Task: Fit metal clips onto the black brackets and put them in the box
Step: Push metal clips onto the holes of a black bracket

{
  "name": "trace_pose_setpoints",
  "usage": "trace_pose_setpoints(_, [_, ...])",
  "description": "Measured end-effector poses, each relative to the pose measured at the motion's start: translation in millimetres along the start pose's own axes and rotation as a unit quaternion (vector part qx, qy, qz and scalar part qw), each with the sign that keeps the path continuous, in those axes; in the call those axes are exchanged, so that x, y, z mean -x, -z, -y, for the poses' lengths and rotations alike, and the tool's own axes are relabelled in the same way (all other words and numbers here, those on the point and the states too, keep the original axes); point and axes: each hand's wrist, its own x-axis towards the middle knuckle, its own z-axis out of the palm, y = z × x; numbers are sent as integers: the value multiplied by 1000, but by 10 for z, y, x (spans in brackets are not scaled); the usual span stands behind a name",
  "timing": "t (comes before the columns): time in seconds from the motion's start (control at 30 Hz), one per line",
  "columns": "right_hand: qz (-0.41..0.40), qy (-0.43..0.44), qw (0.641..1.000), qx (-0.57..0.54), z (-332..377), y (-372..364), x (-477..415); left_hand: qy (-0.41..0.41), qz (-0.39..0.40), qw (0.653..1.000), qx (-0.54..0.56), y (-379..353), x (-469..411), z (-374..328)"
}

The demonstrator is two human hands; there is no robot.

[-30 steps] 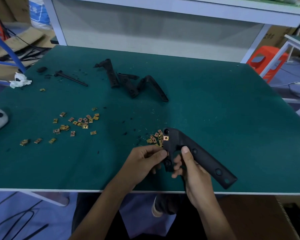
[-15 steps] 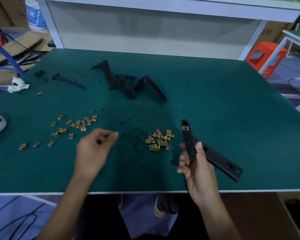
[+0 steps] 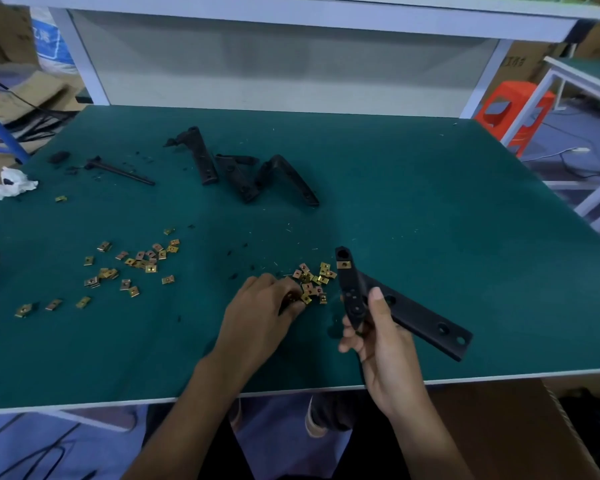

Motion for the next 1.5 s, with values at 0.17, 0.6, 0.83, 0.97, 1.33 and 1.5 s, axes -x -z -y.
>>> trace_pose_setpoints(0.17, [-5, 5, 1000, 22, -33, -6, -17, -9, 6, 1000, 10, 28, -22, 32])
trace_pose_setpoints(0.6, [9, 40, 998, 52, -51, -40, -8, 123, -19, 934, 335, 21, 67, -165])
trace_pose_setpoints(0.83, [18, 48, 997, 53, -73, -23, -15, 170, 59, 813, 554, -97, 241, -276])
trace_pose_setpoints(0.97, [17, 55, 996, 60, -89, -31, -23, 162, 60, 768, 616, -63, 260, -265])
trace_pose_setpoints(1.33, [3, 105, 985, 137, -191, -13, -11, 167, 72, 691, 699, -54, 271, -158])
trace_pose_setpoints(1.5, [11, 117, 981, 153, -209, 2, -12, 168, 81, 679, 710, -51, 272, -129])
